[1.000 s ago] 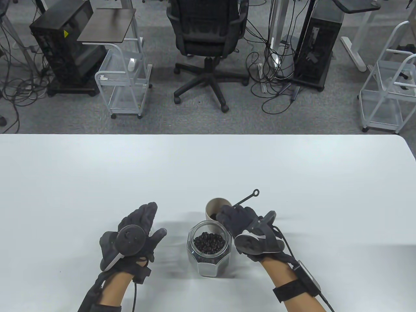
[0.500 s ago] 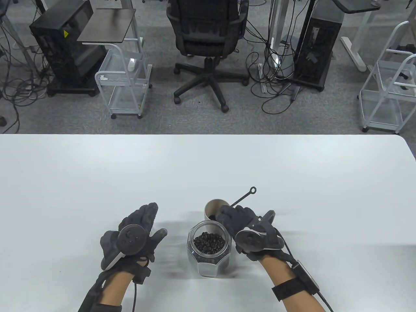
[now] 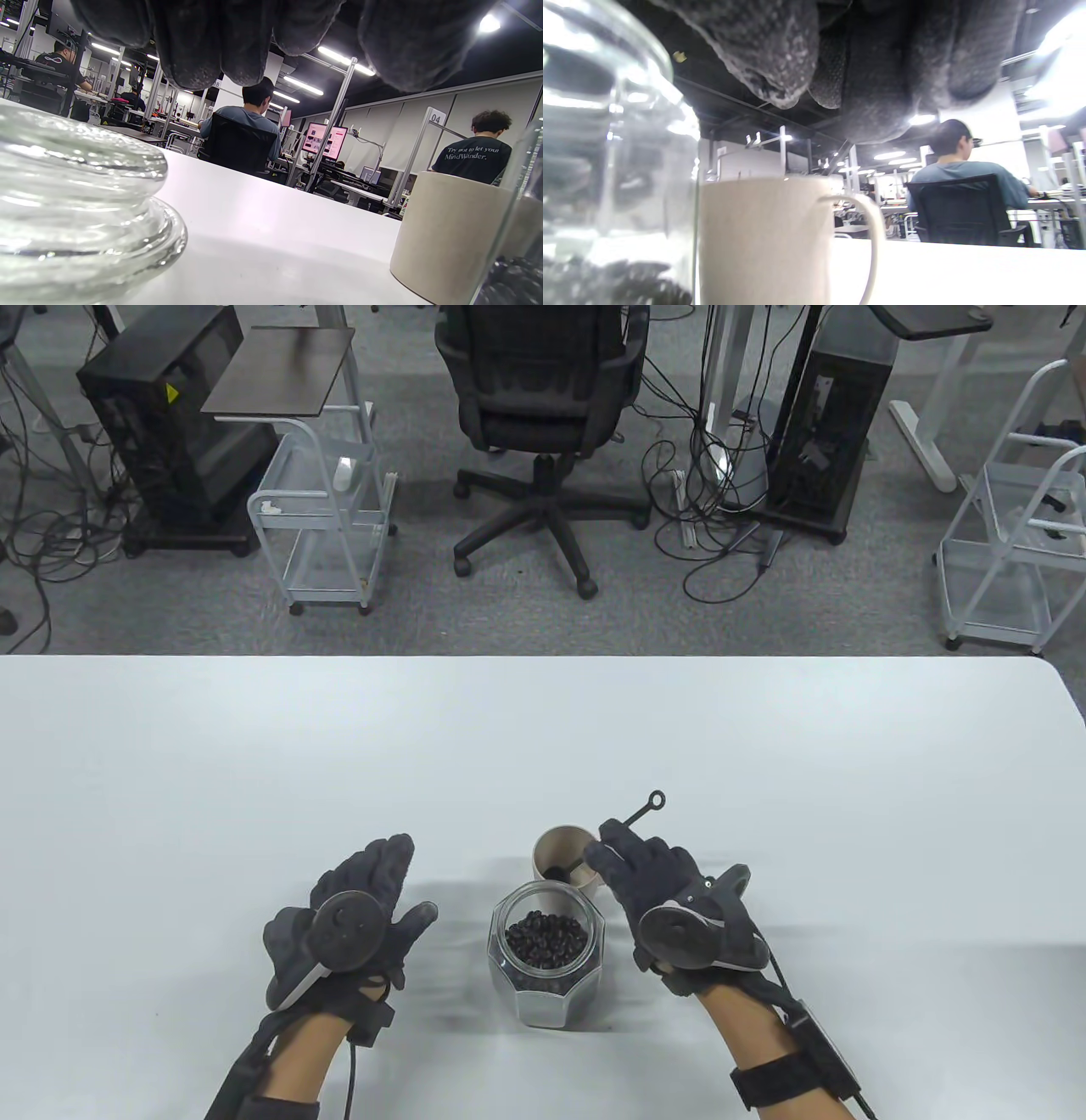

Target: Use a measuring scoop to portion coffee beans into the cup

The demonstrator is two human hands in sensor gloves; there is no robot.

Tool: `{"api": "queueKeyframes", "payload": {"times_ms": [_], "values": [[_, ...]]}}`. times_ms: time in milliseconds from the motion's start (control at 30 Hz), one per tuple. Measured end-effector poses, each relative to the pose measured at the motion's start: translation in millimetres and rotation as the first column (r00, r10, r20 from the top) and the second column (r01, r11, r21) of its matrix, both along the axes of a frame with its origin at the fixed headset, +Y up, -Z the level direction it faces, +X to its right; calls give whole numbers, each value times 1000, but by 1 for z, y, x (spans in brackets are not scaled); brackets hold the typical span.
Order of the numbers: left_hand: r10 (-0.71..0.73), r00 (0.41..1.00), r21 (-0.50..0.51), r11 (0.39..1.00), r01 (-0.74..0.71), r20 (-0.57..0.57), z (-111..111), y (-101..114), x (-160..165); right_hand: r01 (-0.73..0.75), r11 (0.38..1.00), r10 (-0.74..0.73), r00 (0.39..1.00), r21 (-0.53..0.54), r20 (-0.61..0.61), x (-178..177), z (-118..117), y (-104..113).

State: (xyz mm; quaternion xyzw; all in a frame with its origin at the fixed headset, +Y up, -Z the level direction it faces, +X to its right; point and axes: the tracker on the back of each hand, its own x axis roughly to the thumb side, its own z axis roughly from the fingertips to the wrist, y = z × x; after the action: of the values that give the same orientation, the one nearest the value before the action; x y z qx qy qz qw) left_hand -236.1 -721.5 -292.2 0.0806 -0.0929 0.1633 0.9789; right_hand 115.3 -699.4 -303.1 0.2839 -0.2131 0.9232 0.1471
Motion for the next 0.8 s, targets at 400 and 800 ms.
{"api": "queueKeyframes", "payload": {"times_ms": [400, 800], "values": [[26, 999, 21, 999, -26, -18, 2, 3, -5, 393, 919, -361, 822, 19, 440, 83, 3, -2], [32, 999, 24, 999, -32, -18, 3, 4, -6, 819, 500, -679, 572, -282, 460, 98, -21, -29]]}}
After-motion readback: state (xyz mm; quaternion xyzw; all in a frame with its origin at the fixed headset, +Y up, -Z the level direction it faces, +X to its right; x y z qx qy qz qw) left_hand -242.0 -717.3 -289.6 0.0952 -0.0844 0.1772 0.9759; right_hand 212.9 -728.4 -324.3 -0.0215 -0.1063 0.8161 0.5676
